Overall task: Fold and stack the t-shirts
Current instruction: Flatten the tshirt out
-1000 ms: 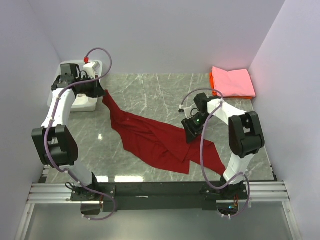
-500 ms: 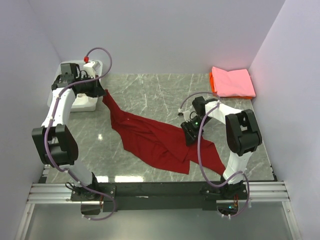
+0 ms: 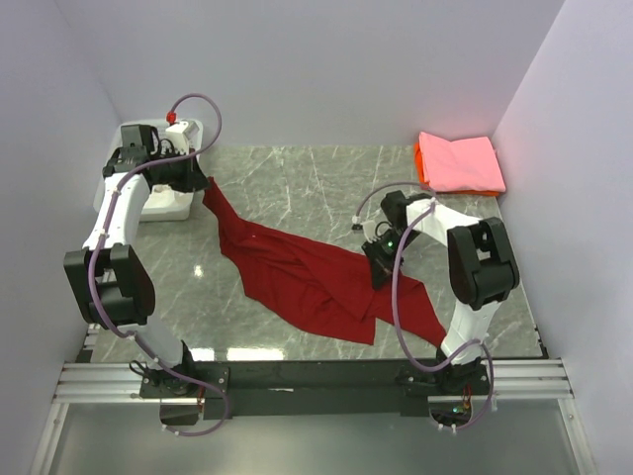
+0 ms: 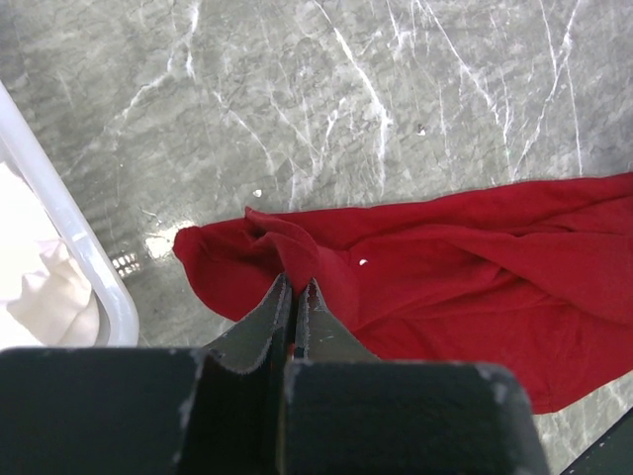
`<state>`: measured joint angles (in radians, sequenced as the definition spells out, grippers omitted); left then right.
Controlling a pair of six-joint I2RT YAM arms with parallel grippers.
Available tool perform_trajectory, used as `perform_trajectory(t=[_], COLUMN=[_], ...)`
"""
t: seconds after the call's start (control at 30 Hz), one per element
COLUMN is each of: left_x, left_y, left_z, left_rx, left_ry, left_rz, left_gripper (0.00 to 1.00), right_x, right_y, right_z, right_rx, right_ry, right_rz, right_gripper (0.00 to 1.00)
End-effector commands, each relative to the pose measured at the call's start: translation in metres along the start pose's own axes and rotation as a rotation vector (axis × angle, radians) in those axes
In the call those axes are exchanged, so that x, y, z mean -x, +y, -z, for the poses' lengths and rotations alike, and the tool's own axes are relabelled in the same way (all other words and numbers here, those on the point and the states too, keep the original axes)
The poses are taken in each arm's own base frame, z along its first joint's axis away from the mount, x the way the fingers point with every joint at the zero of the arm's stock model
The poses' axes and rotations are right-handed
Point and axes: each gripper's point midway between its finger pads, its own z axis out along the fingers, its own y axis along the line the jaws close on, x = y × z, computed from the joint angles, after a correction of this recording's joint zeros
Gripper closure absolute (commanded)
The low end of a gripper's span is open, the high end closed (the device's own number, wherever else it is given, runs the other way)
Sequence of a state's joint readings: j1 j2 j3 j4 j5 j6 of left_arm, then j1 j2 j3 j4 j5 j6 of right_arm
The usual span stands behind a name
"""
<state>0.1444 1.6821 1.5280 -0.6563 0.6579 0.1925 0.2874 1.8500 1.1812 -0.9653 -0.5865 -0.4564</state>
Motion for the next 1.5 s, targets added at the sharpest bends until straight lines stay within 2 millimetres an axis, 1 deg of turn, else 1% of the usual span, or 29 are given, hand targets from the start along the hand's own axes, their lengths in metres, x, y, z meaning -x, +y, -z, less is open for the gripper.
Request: perform_trajectory(t=[0.0,0.03,0.07,0.13,0.17,0.23,0.27,0.33,0.37,0.43,0.47,0.53,0.63,0.67,0.7,0.73,0.77,0.8,0.87,0.9,0.93,0.97,1.0,1.03,1.07,1.17,1.23,1.33,1.47], left_x=[0.025,0.028,0.034,0.047,0.059,0.075,0.085,0.103,0.111,0.127,0.139,0.155,0.173,0.176,0.185,0.183,0.184,0.19,0.186,0.187,0.182,0.18,0.175,0.173,0.166,0.156,0.147,0.136,0.133], left_y=[-0.01,-0.01,-0.011,-0.011,-0.01,-0.012,-0.014,-0.015,-0.016,-0.018,-0.017,-0.025,-0.043,-0.048,-0.063,-0.065,-0.071,-0.088,-0.095,-0.114,-0.118,-0.121,-0.141,-0.146,-0.162,-0.18,-0.198,-0.218,-0.24], left_z=[0.01,0.012,0.015,0.022,0.028,0.035,0.04,0.049,0.054,0.069,0.077,0.099,0.131,0.139,0.161,0.166,0.177,0.202,0.221,0.249,0.256,0.268,0.293,0.303,0.33,0.364,0.397,0.433,0.467], left_rx=[-0.017,-0.013,-0.012,0.001,0.018,0.027,0.031,0.059,0.069,0.103,0.121,0.142,0.161,0.168,0.178,0.191,0.206,0.225,0.268,0.292,0.31,0.346,0.364,0.385,0.431,0.494,0.548,0.606,0.646], left_ry=[-0.059,-0.067,-0.081,-0.119,-0.148,-0.193,-0.22,-0.28,-0.306,-0.371,-0.426,-0.507,-0.622,-0.646,-0.708,-0.722,-0.747,-0.81,-0.856,-0.923,-0.944,-0.977,-1.033,-1.071,-1.138,-1.224,-1.303,-1.385,-1.444], left_rz=[-0.021,-0.025,-0.03,-0.037,-0.037,-0.059,-0.073,-0.102,-0.103,-0.126,-0.15,-0.182,-0.272,-0.293,-0.343,-0.351,-0.367,-0.409,-0.415,-0.457,-0.461,-0.46,-0.496,-0.515,-0.533,-0.558,-0.569,-0.571,-0.605], left_gripper=[1.0,1.0,1.0,1.0,1.0,1.0,1.0,1.0,1.0,1.0,1.0,1.0,1.0,1.0,1.0,1.0,1.0,1.0,1.0,1.0,1.0,1.0,1.0,1.0,1.0,1.0,1.0,1.0,1.0], right_x=[0.029,0.034,0.05,0.063,0.079,0.089,0.094,0.095,0.094,0.09,0.088,0.079,0.059,0.054,0.047,0.035,0.028,0.021,-0.002,-0.012,-0.028,-0.04,-0.05,-0.068,-0.079,-0.119,-0.147,-0.176,-0.196], right_y=[0.005,-0.004,-0.004,-0.016,-0.014,-0.015,-0.013,-0.01,-0.007,-0.003,0.009,0.015,0.05,0.058,0.066,0.084,0.092,0.101,0.126,0.136,0.155,0.163,0.171,0.19,0.198,0.232,0.255,0.279,0.295], right_z=[0.048,0.066,0.097,0.141,0.181,0.222,0.258,0.289,0.317,0.343,0.366,0.392,0.438,0.447,0.455,0.468,0.475,0.481,0.497,0.503,0.511,0.517,0.52,0.527,0.531,0.542,0.55,0.555,0.568], right_rx=[-0.069,-0.112,-0.176,-0.28,-0.371,-0.471,-0.569,-0.656,-0.749,-0.84,-0.902,-0.999,-1.123,-1.149,-1.174,-1.208,-1.226,-1.245,-1.304,-1.327,-1.354,-1.391,-1.409,-1.436,-1.461,-1.535,-1.587,-1.639,-1.72], right_ry=[-0.14,-0.184,-0.272,-0.38,-0.475,-0.568,-0.648,-0.719,-0.783,-0.854,-0.926,-0.994,-1.156,-1.194,-1.226,-1.29,-1.32,-1.351,-1.43,-1.462,-1.523,-1.554,-1.584,-1.65,-1.681,-1.804,-1.889,-1.965,-2.012], right_rz=[0.065,0.058,0.093,0.104,0.145,0.163,0.183,0.199,0.206,0.206,0.231,0.215,0.232,0.234,0.232,0.252,0.257,0.261,0.276,0.282,0.306,0.296,0.299,0.315,0.308,0.317,0.332,0.342,0.34], right_gripper=[1.0,1.0,1.0,1.0,1.0,1.0,1.0,1.0,1.0,1.0,1.0,1.0,1.0,1.0,1.0,1.0,1.0,1.0,1.0,1.0,1.0,1.0,1.0,1.0,1.0,1.0,1.0,1.0,1.0])
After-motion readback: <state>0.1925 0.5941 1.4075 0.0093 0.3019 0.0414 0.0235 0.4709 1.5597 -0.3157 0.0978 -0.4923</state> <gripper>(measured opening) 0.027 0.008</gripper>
